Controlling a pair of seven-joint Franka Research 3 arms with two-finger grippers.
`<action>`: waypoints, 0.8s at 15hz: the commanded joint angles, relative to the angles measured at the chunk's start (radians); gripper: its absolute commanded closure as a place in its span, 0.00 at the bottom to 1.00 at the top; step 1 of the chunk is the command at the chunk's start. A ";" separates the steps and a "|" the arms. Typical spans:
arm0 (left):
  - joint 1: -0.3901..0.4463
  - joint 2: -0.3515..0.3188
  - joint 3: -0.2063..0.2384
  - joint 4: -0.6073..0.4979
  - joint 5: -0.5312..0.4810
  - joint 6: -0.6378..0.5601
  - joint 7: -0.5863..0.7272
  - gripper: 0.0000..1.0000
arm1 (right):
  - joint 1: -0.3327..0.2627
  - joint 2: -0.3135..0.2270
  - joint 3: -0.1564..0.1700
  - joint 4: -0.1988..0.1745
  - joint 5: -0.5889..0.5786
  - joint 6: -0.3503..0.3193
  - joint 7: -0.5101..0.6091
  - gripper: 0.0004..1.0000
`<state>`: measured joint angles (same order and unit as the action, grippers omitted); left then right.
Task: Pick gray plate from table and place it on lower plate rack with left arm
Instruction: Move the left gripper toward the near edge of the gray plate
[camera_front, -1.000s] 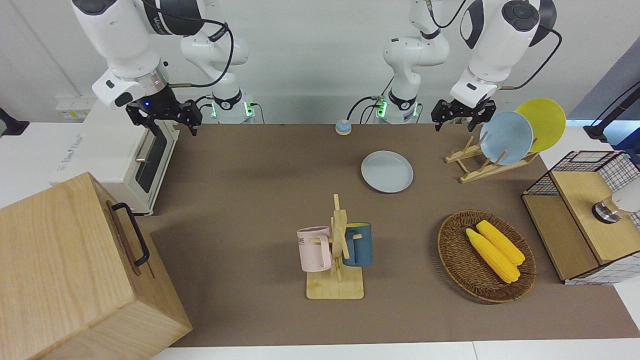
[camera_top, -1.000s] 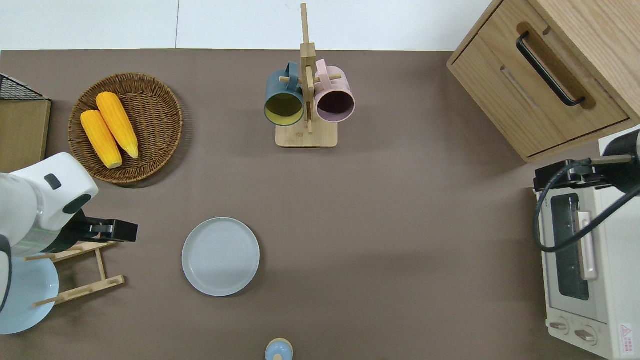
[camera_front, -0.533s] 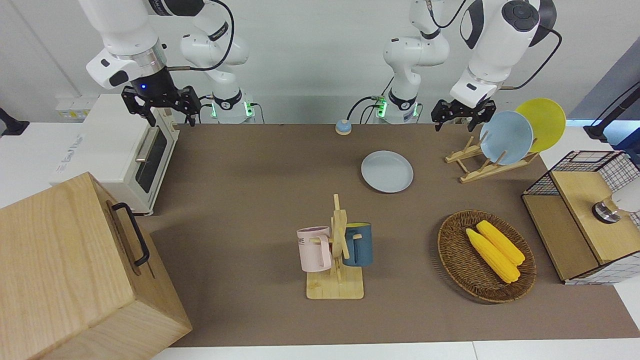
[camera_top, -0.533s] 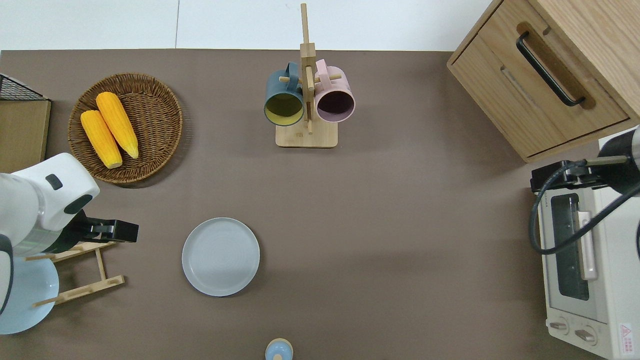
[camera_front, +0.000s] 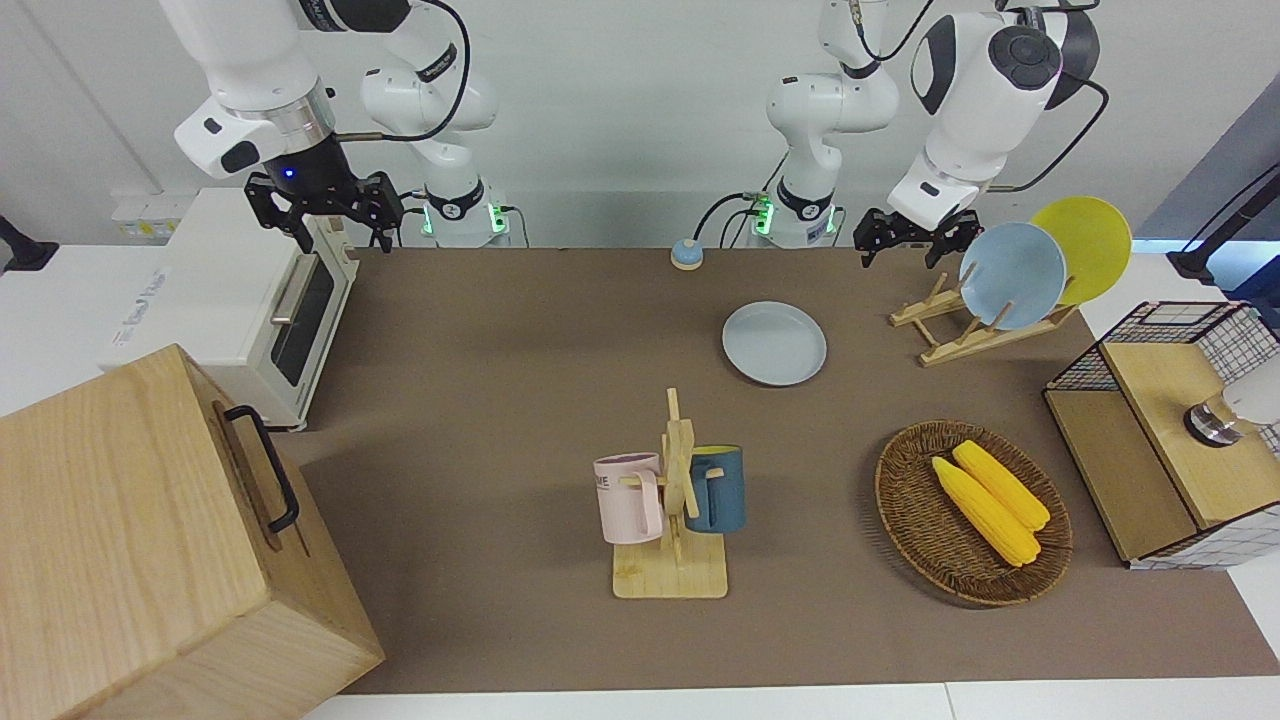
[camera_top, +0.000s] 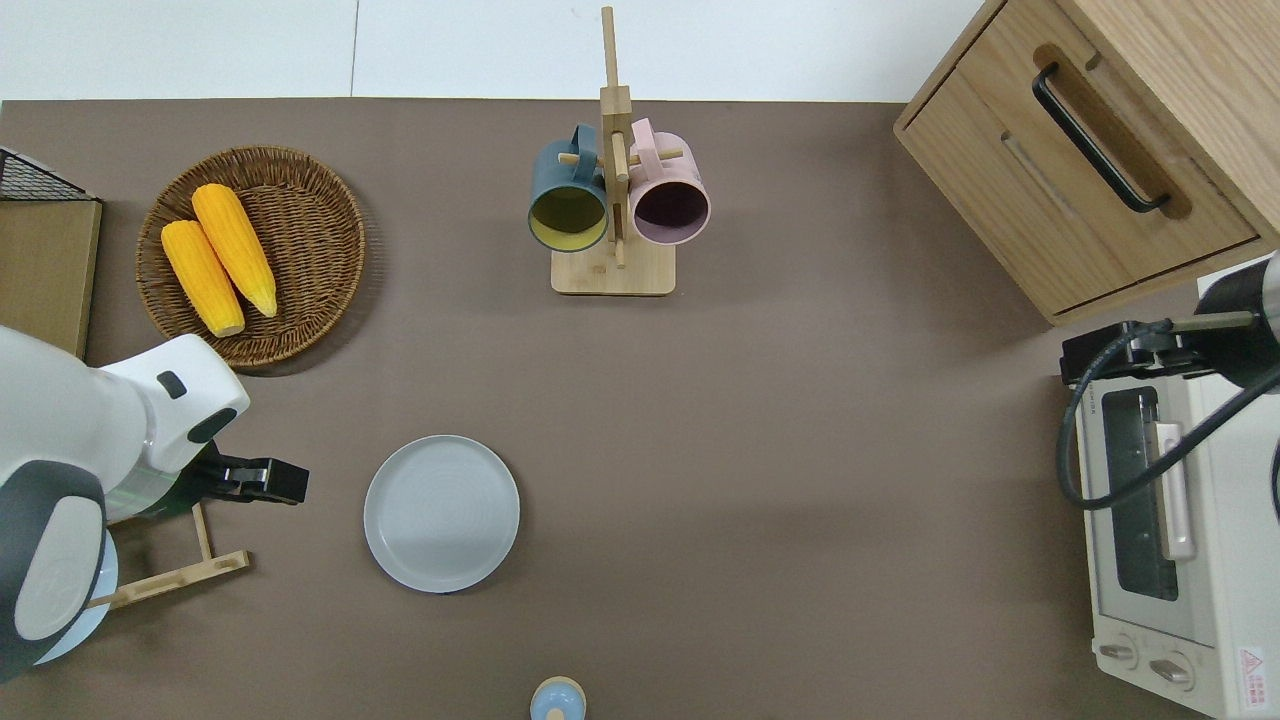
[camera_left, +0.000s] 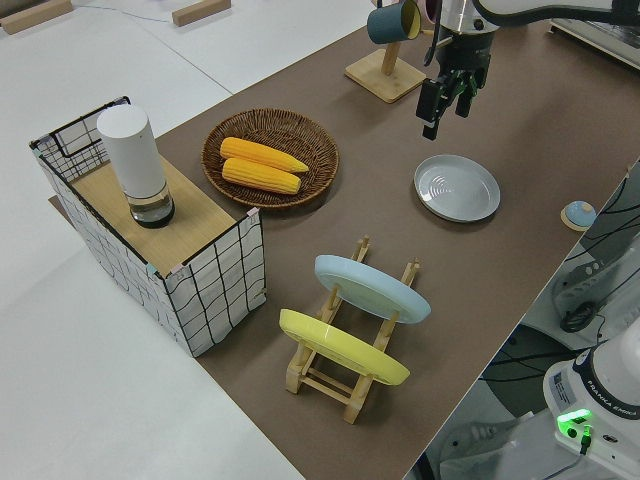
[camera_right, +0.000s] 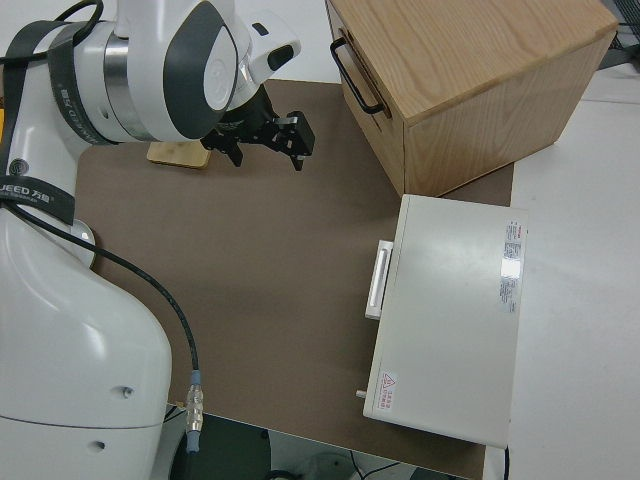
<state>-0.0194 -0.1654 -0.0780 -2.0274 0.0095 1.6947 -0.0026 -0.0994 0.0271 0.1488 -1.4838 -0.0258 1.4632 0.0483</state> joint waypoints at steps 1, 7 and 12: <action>-0.004 -0.037 0.004 -0.109 -0.020 0.095 -0.008 0.00 | -0.002 0.002 0.003 0.005 0.003 -0.006 0.004 0.02; -0.007 -0.059 0.004 -0.254 -0.049 0.247 -0.020 0.00 | -0.002 0.002 0.003 0.005 0.004 -0.006 0.004 0.02; -0.011 -0.055 -0.005 -0.384 -0.072 0.396 -0.020 0.00 | -0.002 0.002 0.003 0.005 0.004 -0.006 0.004 0.02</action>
<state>-0.0195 -0.1840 -0.0781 -2.2882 -0.0380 1.9764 -0.0091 -0.0993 0.0271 0.1488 -1.4838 -0.0258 1.4632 0.0483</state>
